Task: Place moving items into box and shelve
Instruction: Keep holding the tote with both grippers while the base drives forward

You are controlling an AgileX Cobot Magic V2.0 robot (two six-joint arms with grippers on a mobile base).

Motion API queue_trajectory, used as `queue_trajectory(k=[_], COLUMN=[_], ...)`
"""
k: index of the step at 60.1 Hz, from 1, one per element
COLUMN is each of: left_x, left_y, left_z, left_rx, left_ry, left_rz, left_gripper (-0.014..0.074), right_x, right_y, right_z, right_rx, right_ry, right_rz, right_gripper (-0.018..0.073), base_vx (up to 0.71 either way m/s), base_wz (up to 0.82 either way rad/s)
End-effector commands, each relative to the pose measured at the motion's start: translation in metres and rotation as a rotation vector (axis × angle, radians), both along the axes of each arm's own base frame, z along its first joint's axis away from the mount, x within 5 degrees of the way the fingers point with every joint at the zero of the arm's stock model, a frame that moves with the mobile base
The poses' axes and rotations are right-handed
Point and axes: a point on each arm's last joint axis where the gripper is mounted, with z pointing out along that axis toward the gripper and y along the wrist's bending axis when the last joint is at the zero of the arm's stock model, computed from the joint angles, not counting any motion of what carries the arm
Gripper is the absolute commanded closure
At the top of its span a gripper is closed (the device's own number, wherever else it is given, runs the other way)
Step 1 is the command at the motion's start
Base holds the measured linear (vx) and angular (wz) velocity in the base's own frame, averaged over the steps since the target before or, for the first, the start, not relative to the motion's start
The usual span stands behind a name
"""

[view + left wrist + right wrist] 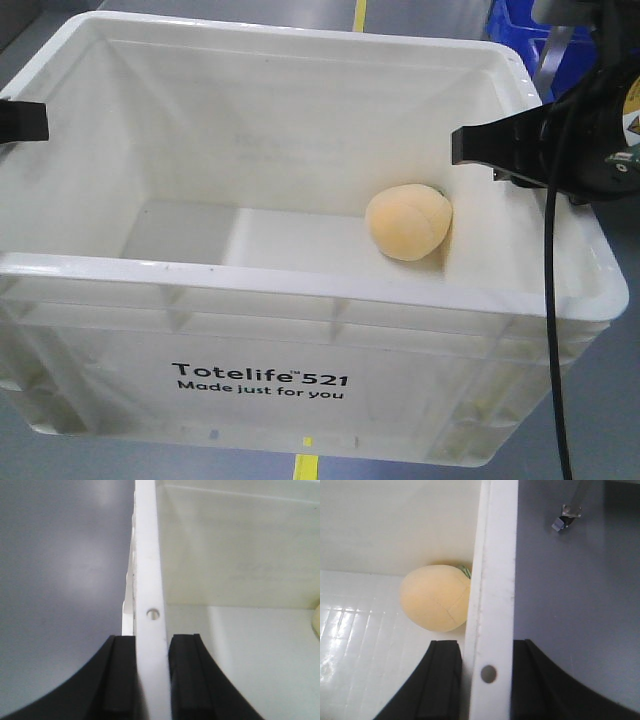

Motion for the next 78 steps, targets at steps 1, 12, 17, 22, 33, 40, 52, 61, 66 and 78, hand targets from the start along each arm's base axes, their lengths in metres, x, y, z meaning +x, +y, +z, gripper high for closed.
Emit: queue_trajectory(k=[1,12,17,22,33,40,52,61,66,78], left_x=[-0.0025,-0.0025,-0.0025,-0.0025,-0.0025,-0.0025,-0.0025,-0.0025,-0.0025,-0.0025], left_y=[0.0041,0.0041,0.0041,0.0041,0.0041,0.0041,0.0041,0.0041,0.0041,0.0041], left_z=[0.0287,0.0287,0.0287,0.0287,0.0287,0.0287,0.0287,0.0287,0.0287,0.0287], left_rx=[-0.005,-0.005,-0.005,-0.005,-0.005,-0.005,-0.005,-0.005,-0.005,-0.005], left_ry=[-0.203,-0.203,-0.203,-0.203,-0.203,-0.203,-0.203,-0.203,-0.203,-0.203], left_rz=[-0.018,-0.018,-0.018,-0.018,-0.018,-0.018,-0.018,-0.018,-0.018,-0.018], left_gripper=[0.0610,0.0610,0.0610,0.0610,0.0610,0.0610,0.0610,0.0610,0.0610,0.0610], right_x=[0.0015,0.0015,0.0015,0.0015,0.0015,0.0014,0.0014,0.0014,0.0014,0.0014], right_y=[-0.0108,-0.0108,-0.0108,-0.0108,-0.0108,-0.0109,-0.0110,-0.0110,-0.0110,-0.0109], right_z=[0.0245,0.0245,0.0245,0.0245,0.0245,0.0244,0.0243,0.0244,0.0244,0.0244], right_rx=[-0.036,-0.036,-0.036,-0.036,-0.036,-0.037,-0.037,-0.037,-0.037,-0.036], right_ry=[-0.168,-0.168,-0.168,-0.168,-0.168,-0.168,-0.166,-0.167,-0.167,-0.168], right_rz=[0.001,0.001,0.001,0.001,0.001,0.001,0.000,0.000,0.000,0.001], right_gripper=[0.0571,0.0571,0.0571,0.0571,0.0571,0.0571,0.0571,0.0571,0.0571,0.0571], base_vx=[0.44,0.43,0.43,0.43,0.44,0.44,0.45,0.44,0.43,0.42], base_wz=[0.00,0.00,0.00,-0.01,0.00,0.01,-0.02,-0.03,-0.02,-0.01])
